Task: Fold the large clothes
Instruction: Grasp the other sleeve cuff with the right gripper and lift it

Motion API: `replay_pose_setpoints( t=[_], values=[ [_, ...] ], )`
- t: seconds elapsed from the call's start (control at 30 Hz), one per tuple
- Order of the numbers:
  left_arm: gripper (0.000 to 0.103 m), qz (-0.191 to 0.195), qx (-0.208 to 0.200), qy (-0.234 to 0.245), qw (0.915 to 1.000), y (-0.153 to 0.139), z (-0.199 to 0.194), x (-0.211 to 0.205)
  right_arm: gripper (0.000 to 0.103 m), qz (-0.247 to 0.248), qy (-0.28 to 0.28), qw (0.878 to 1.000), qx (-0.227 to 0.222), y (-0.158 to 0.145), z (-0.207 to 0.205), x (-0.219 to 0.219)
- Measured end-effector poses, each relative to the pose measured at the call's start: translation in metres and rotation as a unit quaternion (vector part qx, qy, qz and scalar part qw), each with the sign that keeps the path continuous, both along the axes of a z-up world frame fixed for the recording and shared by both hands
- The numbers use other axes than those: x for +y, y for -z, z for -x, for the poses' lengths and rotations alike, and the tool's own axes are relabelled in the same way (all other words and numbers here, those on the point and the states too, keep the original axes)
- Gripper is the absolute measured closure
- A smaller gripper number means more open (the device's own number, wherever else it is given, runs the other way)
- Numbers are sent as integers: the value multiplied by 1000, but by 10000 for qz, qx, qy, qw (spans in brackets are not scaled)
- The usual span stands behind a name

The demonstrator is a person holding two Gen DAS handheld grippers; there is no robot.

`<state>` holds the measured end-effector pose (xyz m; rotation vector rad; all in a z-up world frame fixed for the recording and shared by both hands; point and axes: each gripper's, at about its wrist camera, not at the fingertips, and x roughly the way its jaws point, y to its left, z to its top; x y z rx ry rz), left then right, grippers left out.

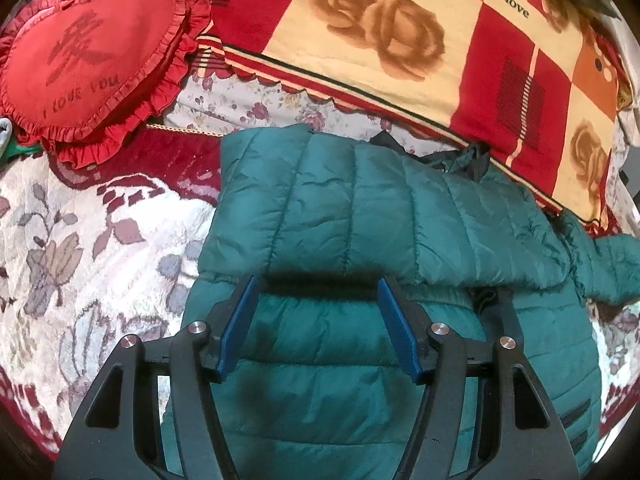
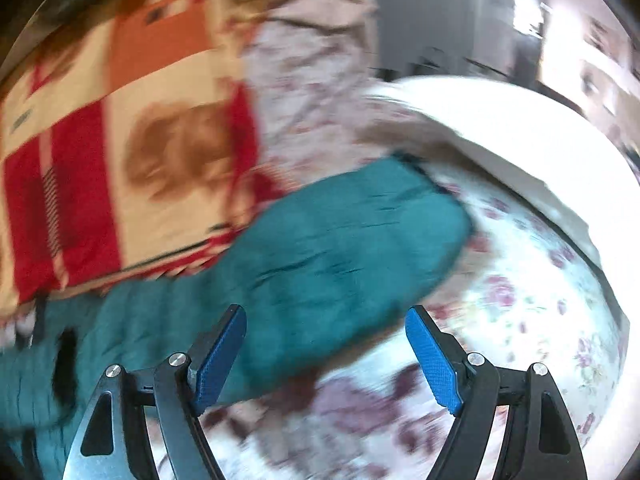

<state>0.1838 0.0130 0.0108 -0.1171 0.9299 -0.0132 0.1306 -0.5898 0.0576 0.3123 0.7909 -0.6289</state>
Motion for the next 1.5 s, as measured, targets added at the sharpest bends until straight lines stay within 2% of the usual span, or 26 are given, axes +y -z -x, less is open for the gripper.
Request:
replay_pose_setpoints(
  t=[0.13, 0.37, 0.6, 0.63, 0.67, 0.73, 0.77, 0.87, 0.9, 1.03, 1.2, 1.37, 1.5],
  values=[
    [41, 62, 4, -26, 10000, 0, -1, 1, 23, -383, 615, 9971, -229, 3, 13, -38],
    [41, 32, 30, 47, 10000, 0, 1, -2, 23, -861, 1025, 9896, -522, 11, 11, -82],
    [41, 68, 83, 42, 9999, 4, -1, -3, 24, -819, 1154, 9881, -608, 11, -2, -95],
    [41, 60, 88, 51, 9999, 4, -1, -4, 28, -789, 1145, 9887, -565, 11, -6, -96],
    [41, 47, 92, 64, 9999, 5, -1, -5, 42, -757, 1115, 9894, -540, 12, -10, -95],
    [41, 7, 107, 92, 9999, 6, -1, -7, 52, -724, 1053, 9906, -498, 13, -13, -94],
    [41, -13, 117, 107, 9999, 7, -1, -7, 64, -764, 993, 9906, -555, 13, -14, -95],
    [41, -62, 100, 106, 9999, 7, -1, -7, 83, -873, 844, 9898, -749, 9, -9, -94],
    [41, -58, 93, 93, 9999, 7, -1, -6, 85, -895, 773, 9894, -847, 4, -6, -91],
    [41, 6, 31, 59, 10000, 4, 1, -2, 87, -1146, 307, 9846, -1285, -15, 2, -74],
    [41, 144, -23, 9, 9999, -2, 4, 3, 88, -1170, -673, 9784, -1568, -46, -1, -25],
    [41, 132, -67, 38, 9999, -6, 9, 2, 89, -1057, -1479, 9732, -1407, -55, -19, 36],
    [41, 120, -106, 57, 9999, -9, 13, 4, 89, -875, -1903, 9698, -1253, -50, -30, 78]
  ],
)
